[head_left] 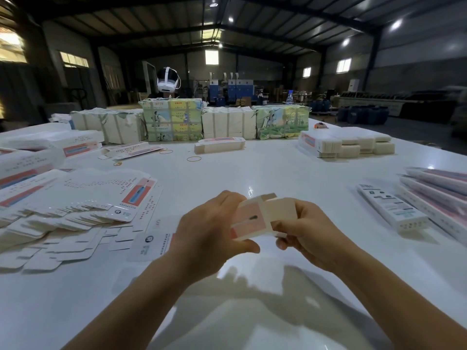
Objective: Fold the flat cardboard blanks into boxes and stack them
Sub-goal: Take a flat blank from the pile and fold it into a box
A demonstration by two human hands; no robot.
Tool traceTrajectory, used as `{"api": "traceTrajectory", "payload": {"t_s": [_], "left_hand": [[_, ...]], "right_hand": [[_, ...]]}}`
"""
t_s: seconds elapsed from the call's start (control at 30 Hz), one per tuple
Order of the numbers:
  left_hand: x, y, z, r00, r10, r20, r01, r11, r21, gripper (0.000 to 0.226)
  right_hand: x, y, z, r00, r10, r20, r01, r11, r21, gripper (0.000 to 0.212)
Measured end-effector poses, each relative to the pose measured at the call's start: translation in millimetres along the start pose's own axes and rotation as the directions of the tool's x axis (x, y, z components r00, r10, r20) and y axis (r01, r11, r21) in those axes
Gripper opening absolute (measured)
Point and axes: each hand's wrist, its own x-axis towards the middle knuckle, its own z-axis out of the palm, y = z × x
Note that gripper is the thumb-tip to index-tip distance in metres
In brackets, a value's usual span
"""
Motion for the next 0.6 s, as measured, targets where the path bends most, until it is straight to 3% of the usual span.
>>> {"api": "traceTrajectory", "payload": {"t_s": [0.1, 0.2, 0.27, 0.3, 0.33, 0.4, 0.43, 0.47, 0.5, 0.6], "left_hand": [[0.6, -1.7, -3.3, 0.998, 0.055, 0.024, -0.058, 0.988, 0.145, 0.072], [0.6, -2.3, -1.4, 0.986, -0.039, 0.165, 0.015, 0.989, 0.144, 0.078], [1.3, -6.2, -0.5, 0.971, -0.096, 0.217, 0.045, 0.973, 0.226, 0.074], [0.8, -7.7, -0.4, 0.967, -0.107, 0.231, 0.038, 0.958, 0.284, 0.071], [0.3, -9.1, 0.2, 0.966, -0.107, 0.237, 0.026, 0.946, 0.323, 0.069], [0.1, -10.4, 4.1, 0.964, -0.074, 0.254, -0.019, 0.938, 0.347, 0.066], [0.5, -9.6, 6.8, 0.962, -0.048, 0.268, -0.050, 0.937, 0.347, 0.065], [0.8, -7.9, 9.5, 0.959, -0.024, 0.281, -0.076, 0.937, 0.341, 0.066], [1.2, -6.4, 12.3, 0.956, -0.011, 0.294, -0.089, 0.942, 0.323, 0.067], [1.7, -11.4, 13.3, 0.935, -0.040, 0.353, -0.054, 0.966, 0.253, 0.085]], "right_hand": [[-0.5, -0.5, -0.4, 0.999, 0.032, -0.008, -0.032, 0.999, 0.019, 0.023], [0.2, -4.0, -2.4, 0.998, 0.037, -0.047, -0.035, 0.998, 0.044, 0.023], [0.0, -2.6, -9.6, 0.985, -0.123, -0.120, 0.110, 0.987, -0.113, 0.040], [-2.2, -3.1, -10.8, 0.963, -0.254, -0.092, 0.216, 0.928, -0.303, 0.057], [-4.4, -3.3, -9.9, 0.937, -0.348, 0.018, 0.306, 0.796, -0.522, 0.072], [-1.8, 3.6, -3.1, 0.887, -0.357, 0.294, 0.418, 0.348, -0.839, 0.092], [0.7, 8.6, 0.7, 0.888, -0.304, 0.344, 0.404, 0.162, -0.900, 0.094], [3.2, 12.3, 3.5, 0.905, -0.261, 0.336, 0.367, 0.081, -0.927, 0.091], [5.0, 13.8, 3.1, 0.919, -0.247, 0.307, 0.341, 0.110, -0.934, 0.083], [5.1, 15.6, -7.2, 0.931, -0.261, 0.254, 0.340, 0.377, -0.861, 0.059]]}}
